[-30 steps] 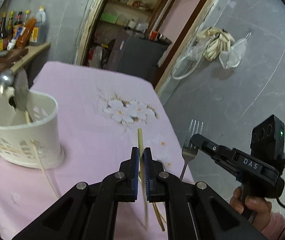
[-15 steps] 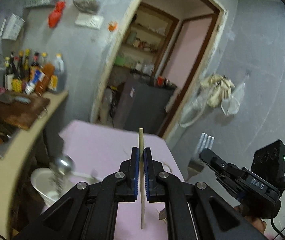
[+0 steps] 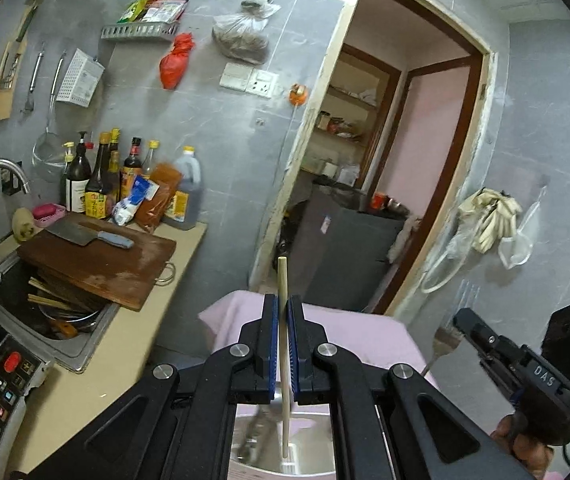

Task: Organize utensils
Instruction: 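Lift the chopstick and silver fork and carry both over the white holder, then open the left gripper dropping the chopstick while the right gripper releases the fork into the holder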

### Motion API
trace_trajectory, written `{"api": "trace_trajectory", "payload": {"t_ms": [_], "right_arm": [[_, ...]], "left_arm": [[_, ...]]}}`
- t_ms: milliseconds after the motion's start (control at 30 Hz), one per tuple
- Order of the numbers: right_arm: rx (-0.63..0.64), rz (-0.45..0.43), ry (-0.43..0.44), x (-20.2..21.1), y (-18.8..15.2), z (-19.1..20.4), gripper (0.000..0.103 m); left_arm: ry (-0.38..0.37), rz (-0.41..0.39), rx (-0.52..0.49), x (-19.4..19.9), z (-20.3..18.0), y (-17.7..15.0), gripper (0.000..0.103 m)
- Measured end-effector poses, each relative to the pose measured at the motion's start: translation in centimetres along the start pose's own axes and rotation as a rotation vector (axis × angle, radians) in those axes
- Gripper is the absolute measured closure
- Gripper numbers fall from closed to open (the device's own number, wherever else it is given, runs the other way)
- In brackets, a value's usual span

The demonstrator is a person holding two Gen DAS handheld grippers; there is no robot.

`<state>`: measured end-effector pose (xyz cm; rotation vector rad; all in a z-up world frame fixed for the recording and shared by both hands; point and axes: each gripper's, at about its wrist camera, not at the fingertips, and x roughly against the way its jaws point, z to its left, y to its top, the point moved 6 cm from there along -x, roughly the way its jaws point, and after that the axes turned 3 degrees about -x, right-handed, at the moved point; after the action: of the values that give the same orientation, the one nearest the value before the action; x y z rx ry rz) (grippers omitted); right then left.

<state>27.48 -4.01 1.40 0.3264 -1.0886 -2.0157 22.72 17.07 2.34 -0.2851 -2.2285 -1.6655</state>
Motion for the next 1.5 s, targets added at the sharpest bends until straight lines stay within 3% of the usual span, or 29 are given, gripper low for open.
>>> {"api": "trace_trajectory", "payload": {"t_ms": [500,900,967,1033,1133,1233,1300,1433,1500], "right_arm": [[-0.052,0.024,-0.083,-2.7,-4.5,-4.0,0.101],[-0.058,0.086,-0.14,-3.2,-6.6,-5.2,0.1],[-0.052,0.098,-0.152,-3.2,-6.6,-5.3,0.098],[-0.044,0.105,-0.152,-2.9,-6.6,-5.2,0.083],[-0.042,0.095,-0.149,-2.2,-6.1,-4.9,0.075],[-0.03,0.09,-0.156,-1.4,-5.6,-4.7,0.071],[-0.017,0.082,-0.165,-0.6,-5.1,-4.5,0.065],[0.017,0.063,-0.195,1.2,-4.1,-4.4,0.053],[0.052,0.048,-0.218,2.6,-3.4,-4.3,0.048]], "left_arm": [[0.043,0.034,-0.113,-3.9,0.5,-6.0,0.098],[0.039,0.103,-0.14,-4.4,-0.3,-8.0,0.097],[0.025,0.128,-0.133,-4.5,-0.3,-8.2,0.097],[0.017,0.15,-0.122,-4.5,-0.3,-8.3,0.097],[0.011,0.169,-0.105,-4.3,-0.5,-8.4,0.095],[-0.001,0.166,-0.091,-3.8,-0.7,-8.2,0.075],[-0.014,0.143,-0.068,-3.1,-1.0,-7.9,0.055],[-0.015,0.13,-0.053,-2.5,-2.0,-7.4,0.046],[-0.022,0.117,-0.042,-2.2,-2.7,-7.2,0.034]]}}
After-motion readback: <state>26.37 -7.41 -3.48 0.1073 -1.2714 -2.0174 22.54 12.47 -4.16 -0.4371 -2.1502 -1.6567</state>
